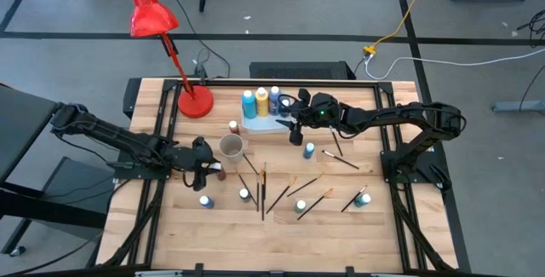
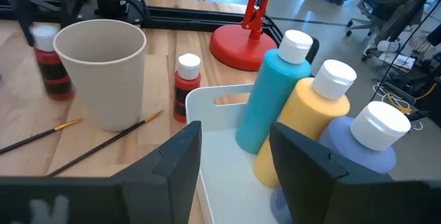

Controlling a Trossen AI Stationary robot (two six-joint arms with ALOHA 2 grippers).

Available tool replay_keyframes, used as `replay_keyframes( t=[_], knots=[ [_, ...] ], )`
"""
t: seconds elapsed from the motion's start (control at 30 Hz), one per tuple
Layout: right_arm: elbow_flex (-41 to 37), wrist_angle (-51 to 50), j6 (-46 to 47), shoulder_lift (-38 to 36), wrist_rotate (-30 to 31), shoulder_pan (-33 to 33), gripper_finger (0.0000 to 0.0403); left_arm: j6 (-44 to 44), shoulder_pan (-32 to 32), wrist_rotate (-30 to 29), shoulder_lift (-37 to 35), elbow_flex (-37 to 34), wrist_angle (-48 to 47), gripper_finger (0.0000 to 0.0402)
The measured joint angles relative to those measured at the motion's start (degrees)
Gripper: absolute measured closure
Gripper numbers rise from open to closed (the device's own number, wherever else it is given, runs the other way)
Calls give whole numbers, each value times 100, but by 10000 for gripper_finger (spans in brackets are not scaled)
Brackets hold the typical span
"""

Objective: Pick & Place Paint Supplies
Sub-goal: Put the red paint bottles into the white bin

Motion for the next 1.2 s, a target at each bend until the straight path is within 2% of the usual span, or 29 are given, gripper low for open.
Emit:
replay_keyframes(
  t=[0.17, 0.3, 0.37, 0.47, 0.53, 0.67, 0.8, 0.97, 1.1, 1.2],
  knots=[
    [0, 64, 2, 2, 0, 0, 224, 229, -4, 103, 0, 0, 1540, 274],
    [0, 81, 0, 1, 0, 0, 224, 938, -7, 175, 0, 2, 2611, 265],
    [0, 82, 0, 2, 0, -2, 224, 1366, 1, 6, 0, 4, 2981, 258],
    [0, 86, 0, 2, 0, -1, 224, 1784, 109, -736, 63, 9, 3359, 262],
    [0, 108, 0, 2, 0, -1, 224, 1942, 279, -1181, 91, 9, 3525, 271],
    [0, 192, 0, 2, 0, 0, 224, 1998, 845, -1382, 320, 175, 3602, 272],
    [0, 259, -2, 2, 0, -2, 224, 1840, 1556, -1321, 789, 493, 3671, 261],
    [0, 252, -2, 2, 0, -1, 224, 1840, 2305, -843, 1685, 856, 3656, 266],
    [0, 233, 3, 2, 0, -1, 224, 1837, 2755, -959, 2407, 1064, 3629, 270],
    [0, 227, 71, 2, 0, 0, 224, 1612, 3031, -906, 2783, 1173, 3630, 259]
  ],
)
